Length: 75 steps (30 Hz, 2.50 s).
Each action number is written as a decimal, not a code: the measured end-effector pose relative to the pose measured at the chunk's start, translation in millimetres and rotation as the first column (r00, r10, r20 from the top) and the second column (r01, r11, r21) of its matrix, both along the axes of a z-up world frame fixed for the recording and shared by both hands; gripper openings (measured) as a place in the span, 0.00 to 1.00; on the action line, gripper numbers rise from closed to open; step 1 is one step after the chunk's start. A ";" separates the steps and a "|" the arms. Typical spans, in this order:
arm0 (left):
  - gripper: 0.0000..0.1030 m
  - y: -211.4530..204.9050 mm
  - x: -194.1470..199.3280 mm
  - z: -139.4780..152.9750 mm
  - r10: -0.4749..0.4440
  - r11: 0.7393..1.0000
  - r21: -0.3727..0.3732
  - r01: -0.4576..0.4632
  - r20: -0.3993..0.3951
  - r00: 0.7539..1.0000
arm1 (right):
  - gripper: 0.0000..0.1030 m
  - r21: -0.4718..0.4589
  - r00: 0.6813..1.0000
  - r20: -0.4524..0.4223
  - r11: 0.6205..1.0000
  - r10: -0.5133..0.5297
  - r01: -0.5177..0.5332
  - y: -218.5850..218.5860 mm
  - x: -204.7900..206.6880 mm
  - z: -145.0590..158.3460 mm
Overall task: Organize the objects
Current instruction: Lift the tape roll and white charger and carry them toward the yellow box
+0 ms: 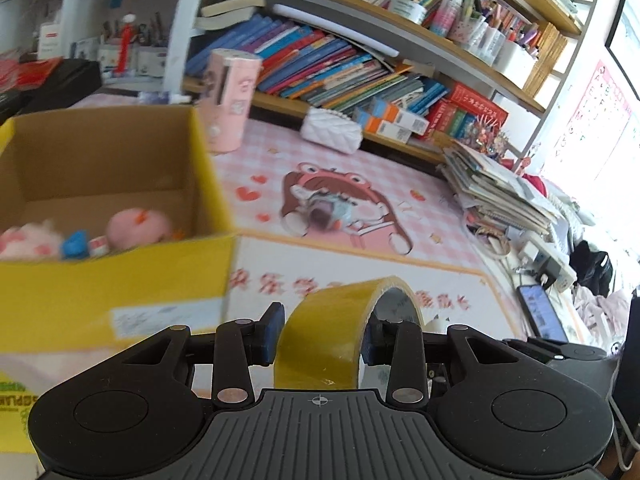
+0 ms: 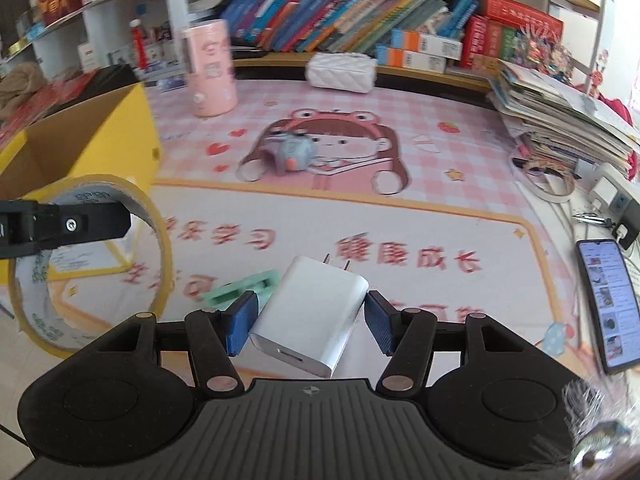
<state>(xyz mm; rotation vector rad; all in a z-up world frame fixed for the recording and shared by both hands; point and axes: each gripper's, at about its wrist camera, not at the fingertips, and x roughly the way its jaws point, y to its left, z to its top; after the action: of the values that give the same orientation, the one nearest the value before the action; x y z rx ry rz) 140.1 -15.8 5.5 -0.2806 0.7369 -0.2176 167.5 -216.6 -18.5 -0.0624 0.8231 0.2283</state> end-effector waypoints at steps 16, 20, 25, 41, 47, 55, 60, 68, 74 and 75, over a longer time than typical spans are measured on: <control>0.34 108.2 -84.0 -12.9 0.136 0.990 -0.022 -0.137 -0.052 0.989 | 0.55 -0.004 0.993 -0.029 0.994 0.112 -0.112 100.3 -85.9 -8.1; 0.34 123.5 -98.0 -12.0 0.157 0.987 -0.015 -0.158 -0.048 0.986 | 0.55 -0.001 0.989 -0.026 0.990 0.144 -0.144 120.0 -98.4 -7.6; 0.34 139.8 -110.8 -9.2 0.182 0.983 -0.009 -0.183 -0.039 0.982 | 0.55 0.003 0.985 -0.024 0.985 0.173 -0.173 139.0 -108.2 -6.4; 0.34 161.7 -118.4 5.7 0.252 0.967 -0.043 -0.252 0.010 0.968 | 0.55 -0.040 0.961 0.010 0.961 0.275 -0.275 171.6 -115.9 5.4; 0.34 165.7 -106.6 18.0 0.290 0.957 -0.048 -0.287 0.055 0.956 | 0.55 -0.040 0.950 0.054 0.952 0.306 -0.305 175.4 -100.4 11.1; 0.34 173.9 -66.1 48.5 0.342 0.940 -0.060 -0.337 0.168 0.925 | 0.55 0.001 0.896 0.261 0.928 0.360 -0.373 182.9 -59.8 51.9; 0.34 182.4 -29.8 53.1 0.386 0.922 -0.084 -0.377 0.184 0.904 | 0.55 0.005 0.861 0.330 0.911 0.387 -0.412 189.5 -17.7 73.3; 0.34 188.4 21.2 38.9 0.456 0.888 -0.026 -0.458 0.157 0.876 | 0.55 -0.089 0.834 0.238 0.866 0.498 -0.491 216.9 41.9 54.6; 0.34 184.4 52.8 19.3 0.472 0.876 0.060 -0.479 0.094 0.876 | 0.55 -0.139 0.808 0.121 0.816 0.576 -0.561 241.5 71.5 27.9; 0.34 183.1 56.8 16.0 0.470 0.876 0.073 -0.476 0.085 0.878 | 0.55 -0.147 0.803 0.105 0.808 0.586 -0.570 245.0 75.1 24.8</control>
<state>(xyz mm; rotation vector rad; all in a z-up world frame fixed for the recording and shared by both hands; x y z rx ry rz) 196.8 167.3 21.5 -0.3563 0.5906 0.2740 242.7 28.4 6.2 -0.4369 0.6490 0.7533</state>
